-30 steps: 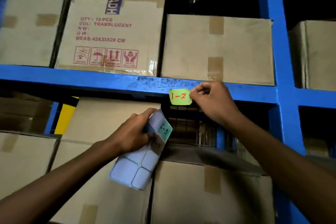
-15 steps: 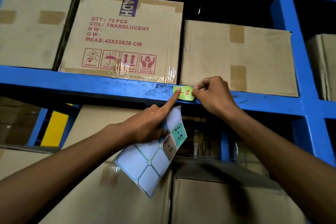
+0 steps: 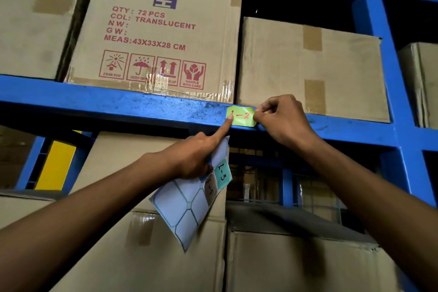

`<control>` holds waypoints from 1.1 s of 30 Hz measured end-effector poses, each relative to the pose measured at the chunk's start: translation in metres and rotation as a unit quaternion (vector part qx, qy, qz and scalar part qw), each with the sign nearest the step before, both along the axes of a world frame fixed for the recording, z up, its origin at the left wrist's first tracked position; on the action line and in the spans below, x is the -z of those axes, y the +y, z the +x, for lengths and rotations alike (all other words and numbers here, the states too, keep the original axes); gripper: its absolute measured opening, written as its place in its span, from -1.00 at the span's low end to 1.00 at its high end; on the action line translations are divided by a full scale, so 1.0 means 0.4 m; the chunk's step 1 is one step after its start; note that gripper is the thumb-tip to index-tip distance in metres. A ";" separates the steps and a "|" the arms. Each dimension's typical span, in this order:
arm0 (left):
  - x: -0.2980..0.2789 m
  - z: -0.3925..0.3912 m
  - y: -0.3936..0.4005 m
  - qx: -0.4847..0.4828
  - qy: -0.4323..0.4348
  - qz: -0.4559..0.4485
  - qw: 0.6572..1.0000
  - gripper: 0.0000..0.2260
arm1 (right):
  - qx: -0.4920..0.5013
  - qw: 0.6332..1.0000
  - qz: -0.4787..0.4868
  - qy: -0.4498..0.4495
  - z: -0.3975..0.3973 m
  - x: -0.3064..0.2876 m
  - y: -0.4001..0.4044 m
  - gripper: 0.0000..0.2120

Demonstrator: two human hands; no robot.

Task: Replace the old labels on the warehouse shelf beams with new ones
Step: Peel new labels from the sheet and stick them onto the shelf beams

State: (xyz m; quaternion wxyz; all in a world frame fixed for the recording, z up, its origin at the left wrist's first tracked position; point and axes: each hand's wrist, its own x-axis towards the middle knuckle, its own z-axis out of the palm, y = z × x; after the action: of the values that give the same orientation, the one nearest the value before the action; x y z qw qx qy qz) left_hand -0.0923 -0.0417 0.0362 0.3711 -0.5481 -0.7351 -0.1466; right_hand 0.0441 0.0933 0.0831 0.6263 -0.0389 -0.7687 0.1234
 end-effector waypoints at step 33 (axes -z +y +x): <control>-0.078 0.013 -0.010 -0.008 -0.007 -0.019 1.000 0.06 | 0.324 0.904 0.273 -0.067 -0.013 0.072 0.041 -0.46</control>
State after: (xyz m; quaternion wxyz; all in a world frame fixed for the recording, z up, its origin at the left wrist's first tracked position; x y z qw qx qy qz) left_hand -0.0871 -0.0456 0.0675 0.3565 -0.5479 -0.7449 -0.1334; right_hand 0.0388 0.1098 0.0544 0.5649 -0.1213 -0.7577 -0.3035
